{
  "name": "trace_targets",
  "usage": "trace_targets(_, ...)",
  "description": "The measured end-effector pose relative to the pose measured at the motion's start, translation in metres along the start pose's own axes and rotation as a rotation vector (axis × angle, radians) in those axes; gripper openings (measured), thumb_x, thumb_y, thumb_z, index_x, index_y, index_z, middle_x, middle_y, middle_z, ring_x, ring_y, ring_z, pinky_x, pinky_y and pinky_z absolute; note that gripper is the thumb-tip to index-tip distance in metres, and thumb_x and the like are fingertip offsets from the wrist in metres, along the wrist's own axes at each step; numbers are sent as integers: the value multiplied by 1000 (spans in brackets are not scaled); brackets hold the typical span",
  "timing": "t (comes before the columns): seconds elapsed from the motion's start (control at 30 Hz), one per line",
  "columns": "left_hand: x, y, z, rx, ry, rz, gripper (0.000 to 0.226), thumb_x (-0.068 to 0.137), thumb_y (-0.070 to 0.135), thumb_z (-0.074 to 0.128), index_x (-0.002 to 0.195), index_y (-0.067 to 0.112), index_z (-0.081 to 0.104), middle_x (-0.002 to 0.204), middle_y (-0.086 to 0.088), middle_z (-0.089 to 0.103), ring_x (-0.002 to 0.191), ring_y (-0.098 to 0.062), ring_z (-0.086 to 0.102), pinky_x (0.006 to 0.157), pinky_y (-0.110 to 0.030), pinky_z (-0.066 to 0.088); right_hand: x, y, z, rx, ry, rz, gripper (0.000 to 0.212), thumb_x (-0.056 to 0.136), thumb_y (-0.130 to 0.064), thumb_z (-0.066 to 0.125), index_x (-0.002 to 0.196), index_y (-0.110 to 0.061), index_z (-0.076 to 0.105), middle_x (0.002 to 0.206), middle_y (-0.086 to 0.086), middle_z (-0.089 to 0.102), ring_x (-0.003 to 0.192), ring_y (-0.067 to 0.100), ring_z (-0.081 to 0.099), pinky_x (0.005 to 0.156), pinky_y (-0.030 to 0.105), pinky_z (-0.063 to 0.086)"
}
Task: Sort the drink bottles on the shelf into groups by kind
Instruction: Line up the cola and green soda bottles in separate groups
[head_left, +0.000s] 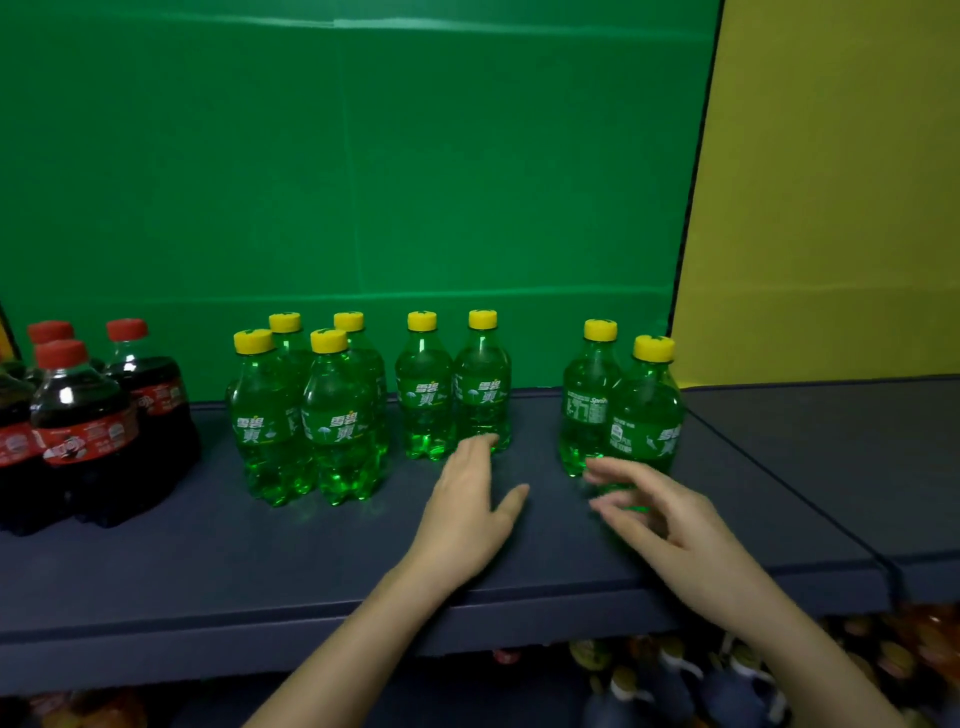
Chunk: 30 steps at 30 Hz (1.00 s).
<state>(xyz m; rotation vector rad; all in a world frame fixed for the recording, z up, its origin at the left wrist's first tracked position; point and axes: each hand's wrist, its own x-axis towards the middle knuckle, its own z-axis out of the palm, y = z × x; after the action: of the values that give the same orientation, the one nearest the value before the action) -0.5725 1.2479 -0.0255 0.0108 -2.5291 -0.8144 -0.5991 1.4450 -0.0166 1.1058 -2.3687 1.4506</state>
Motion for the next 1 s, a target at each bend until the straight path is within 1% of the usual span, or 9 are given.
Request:
trace_targets(0.1,15,13,11,-34,-64,46,61,91,32,55,141,11,26,145,-1,34,135,-14,31,107,-23,24,-9,13,-22,-89,299,13,25,79,-4,68,88,-26,62,77,-6,64,69,4,57,59,8,41)
trace_targets(0.17,26,22,21,-64,-98,62,68,91,32,55,144,11,20,148,-2,28,137,-16,28,109,-27,24,-6,24,-31,-284,400,35,35,73,-13,75,97,-28,54,85,-11,59,78,8,55,63,12,43)
trace_targets(0.3,45,36,39,-171,-112,43,75,88,23,61,144,9,14,149,-7,24,137,-19,28,109,-26,23,10,35,-30,69,129,196,77,63,-32,77,129,-30,37,122,-16,52,111,-3,51,91,11,43)
trace_targets(0.37,51,38,45,-214,-86,19,77,85,17,64,144,10,14,147,-8,27,136,-21,32,111,-29,26,18,38,-27,155,21,225,78,62,-35,75,129,-35,37,125,-19,51,116,-5,50,100,19,39)
trace_targets(0.43,55,36,49,-246,-64,-1,80,82,14,66,144,9,15,145,-9,30,134,-22,35,111,-34,29,22,39,-26,172,9,212,63,67,-27,75,120,-37,43,118,-19,59,109,-5,56,100,23,43)
trace_targets(0.67,60,43,61,-235,3,-32,107,64,37,82,142,7,16,142,-7,30,135,-20,29,109,-27,25,17,51,-37,182,383,218,55,73,-16,74,120,-21,46,110,-13,59,93,-14,56,73,6,45)
trace_targets(0.77,65,53,66,-194,93,-89,110,61,48,81,139,5,17,140,-8,29,134,-21,28,106,-29,28,15,57,-39,178,506,269,59,73,-23,75,124,-17,47,111,-6,62,99,-3,56,79,18,46)
trace_targets(0.87,73,59,70,-150,192,-180,102,55,57,80,127,8,27,131,-5,37,126,-21,36,96,-33,37,15,59,-40,180,568,304,61,73,-25,75,126,-16,46,112,-3,61,95,-6,53,82,24,44)
trace_targets(1.0,79,55,69,-198,248,-248,83,57,50,82,113,12,35,119,-3,49,114,-23,49,84,-35,42,14,59,-39,153,571,304,63,73,-26,76,127,-15,46,114,-2,61,100,8,56,85,24,43)
